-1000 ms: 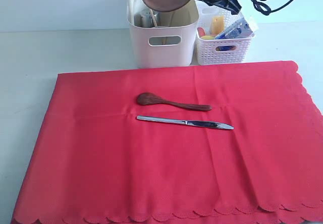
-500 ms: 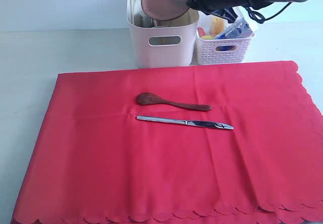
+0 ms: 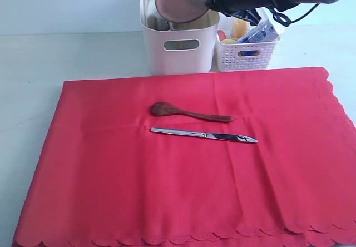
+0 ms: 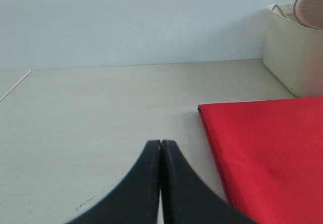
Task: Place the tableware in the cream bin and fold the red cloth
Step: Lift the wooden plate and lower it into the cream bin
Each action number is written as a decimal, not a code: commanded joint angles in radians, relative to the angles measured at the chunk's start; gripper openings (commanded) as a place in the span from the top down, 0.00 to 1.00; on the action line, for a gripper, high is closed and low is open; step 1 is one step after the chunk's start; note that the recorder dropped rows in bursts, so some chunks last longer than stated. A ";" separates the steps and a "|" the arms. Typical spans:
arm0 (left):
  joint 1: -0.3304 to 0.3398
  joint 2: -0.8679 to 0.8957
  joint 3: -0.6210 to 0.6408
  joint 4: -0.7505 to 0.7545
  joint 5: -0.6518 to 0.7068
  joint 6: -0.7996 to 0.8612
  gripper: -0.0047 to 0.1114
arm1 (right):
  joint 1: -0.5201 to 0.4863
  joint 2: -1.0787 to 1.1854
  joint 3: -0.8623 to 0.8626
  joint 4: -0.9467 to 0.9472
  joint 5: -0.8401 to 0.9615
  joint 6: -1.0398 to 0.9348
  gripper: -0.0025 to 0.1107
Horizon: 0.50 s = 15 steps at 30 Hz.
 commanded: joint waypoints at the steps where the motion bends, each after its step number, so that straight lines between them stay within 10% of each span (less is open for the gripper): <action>1: 0.001 -0.006 -0.001 -0.006 -0.002 -0.004 0.94 | -0.001 -0.006 -0.011 -0.003 -0.014 -0.007 0.98; 15: 0.001 -0.006 -0.001 -0.006 -0.002 -0.004 0.94 | -0.001 -0.006 -0.011 -0.005 -0.016 -0.007 0.91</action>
